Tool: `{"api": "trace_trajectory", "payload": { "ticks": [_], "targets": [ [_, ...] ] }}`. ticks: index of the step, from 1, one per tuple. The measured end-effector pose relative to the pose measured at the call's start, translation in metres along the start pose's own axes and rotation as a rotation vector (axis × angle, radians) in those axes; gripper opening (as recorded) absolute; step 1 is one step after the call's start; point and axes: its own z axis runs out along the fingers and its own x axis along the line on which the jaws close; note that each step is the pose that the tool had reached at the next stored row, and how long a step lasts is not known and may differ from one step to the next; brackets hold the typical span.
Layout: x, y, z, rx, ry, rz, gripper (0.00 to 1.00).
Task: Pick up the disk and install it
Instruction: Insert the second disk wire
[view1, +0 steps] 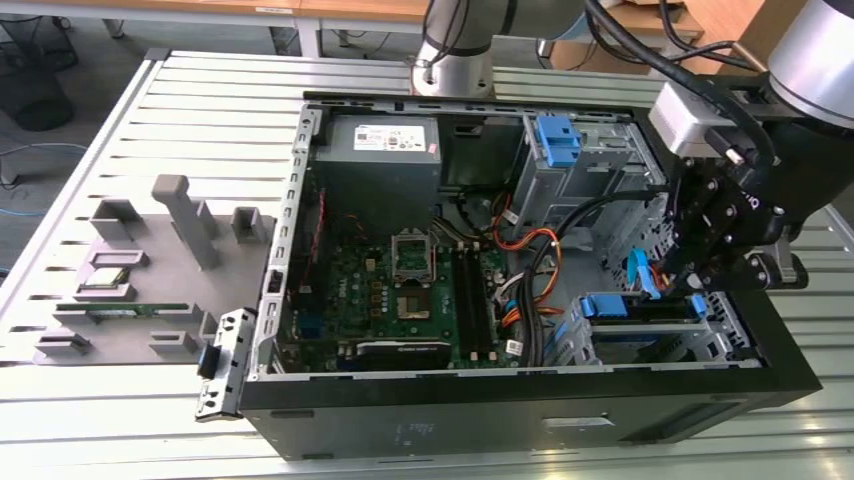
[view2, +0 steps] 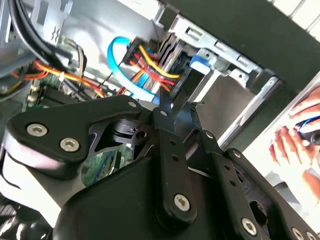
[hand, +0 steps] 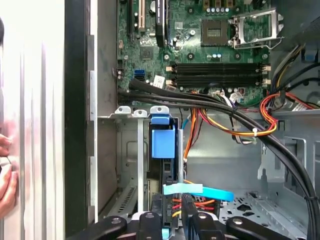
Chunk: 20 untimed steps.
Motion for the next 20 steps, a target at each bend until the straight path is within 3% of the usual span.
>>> {"api": "trace_trajectory", "payload": {
  "ticks": [5,11,13,20],
  "targets": [
    [0.0002,0.0000,-0.0001,-0.0015,-0.0010,0.000,0.30],
    [0.0016,0.0000,-0.0022,-0.0022,-0.0443,0.000,0.30],
    [0.0019,0.0000,-0.0038,-0.0024,-0.0520,0.000,0.30],
    [0.0020,0.0000,-0.0043,-0.0025,-0.0578,0.000,0.30]
  ]
}}
